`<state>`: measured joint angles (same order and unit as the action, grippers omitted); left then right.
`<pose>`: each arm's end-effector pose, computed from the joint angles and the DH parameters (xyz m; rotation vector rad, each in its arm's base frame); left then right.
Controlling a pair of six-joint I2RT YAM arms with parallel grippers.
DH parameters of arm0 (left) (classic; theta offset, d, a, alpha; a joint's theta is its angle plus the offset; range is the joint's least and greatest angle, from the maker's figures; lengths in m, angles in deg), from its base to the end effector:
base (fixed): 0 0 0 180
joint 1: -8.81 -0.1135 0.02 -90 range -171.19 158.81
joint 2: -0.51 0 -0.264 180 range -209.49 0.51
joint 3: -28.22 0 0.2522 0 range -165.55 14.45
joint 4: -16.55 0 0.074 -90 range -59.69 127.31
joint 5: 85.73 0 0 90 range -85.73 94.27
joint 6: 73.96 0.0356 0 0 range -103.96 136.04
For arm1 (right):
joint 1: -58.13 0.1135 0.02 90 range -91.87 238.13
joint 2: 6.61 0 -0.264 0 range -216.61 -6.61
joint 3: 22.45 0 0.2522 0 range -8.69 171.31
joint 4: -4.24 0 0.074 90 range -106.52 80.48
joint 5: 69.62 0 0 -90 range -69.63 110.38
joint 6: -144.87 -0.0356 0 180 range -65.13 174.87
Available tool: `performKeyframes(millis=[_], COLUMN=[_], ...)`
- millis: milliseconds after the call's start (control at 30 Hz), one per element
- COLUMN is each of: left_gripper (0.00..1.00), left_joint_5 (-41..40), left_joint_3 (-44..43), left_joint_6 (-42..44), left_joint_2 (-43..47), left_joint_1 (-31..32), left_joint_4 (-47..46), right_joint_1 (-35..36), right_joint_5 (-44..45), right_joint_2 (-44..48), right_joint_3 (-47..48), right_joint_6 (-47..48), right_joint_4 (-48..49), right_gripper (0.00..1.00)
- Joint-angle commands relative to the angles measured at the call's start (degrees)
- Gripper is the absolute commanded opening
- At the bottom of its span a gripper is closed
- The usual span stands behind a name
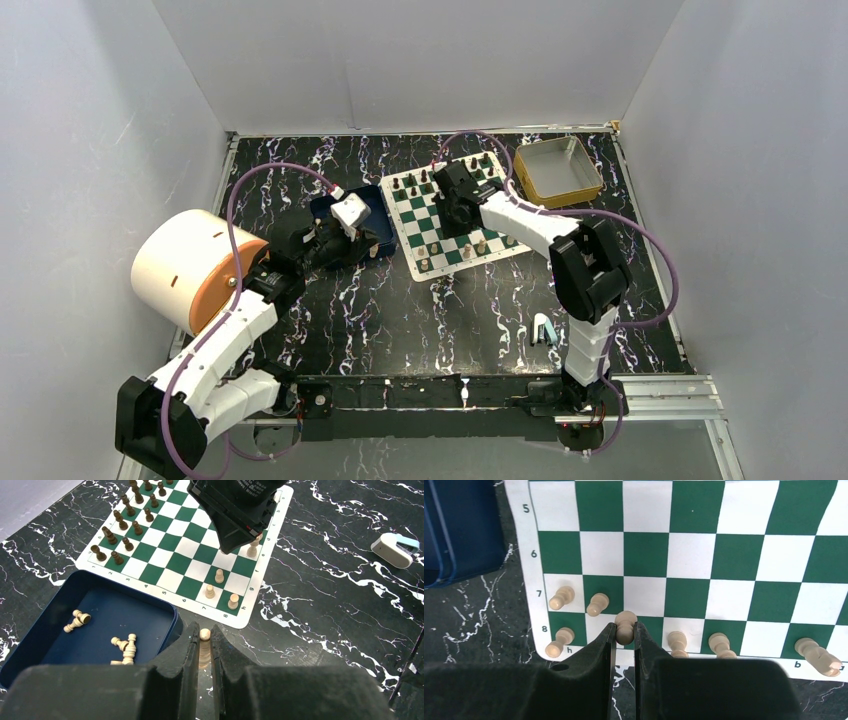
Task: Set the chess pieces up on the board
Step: Place the chess piece on the chessboard.
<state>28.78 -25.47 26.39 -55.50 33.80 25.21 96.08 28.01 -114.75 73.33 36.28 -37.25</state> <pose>0.2012 -0.1101 0.3019 0.8302 1.5730 -0.5612 0.3286 0.2503 0.2221 -0.3689 2.4880 0.2410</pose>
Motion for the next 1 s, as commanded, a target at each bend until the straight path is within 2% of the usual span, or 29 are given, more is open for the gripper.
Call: performKeyframes(millis=[0, 967], left_gripper=[0.0, 0.0], left_joint_5=[-0.43, 0.01], left_joint_3=[-0.65, -0.64], left_joint_6=[0.99, 1.24], left_joint_2=[1.69, 1.51], left_joint_1=[0.41, 0.58], left_joint_4=[-0.26, -0.26], right_joint_1=[0.24, 0.24], right_joint_5=[1.76, 2.28], right_joint_2=[-1.7, -6.39], right_joint_3=[2.77, 1.56], right_joint_6=[0.17, -0.37], right_joint_4=[-0.52, 2.1], right_gripper=[0.15, 0.18])
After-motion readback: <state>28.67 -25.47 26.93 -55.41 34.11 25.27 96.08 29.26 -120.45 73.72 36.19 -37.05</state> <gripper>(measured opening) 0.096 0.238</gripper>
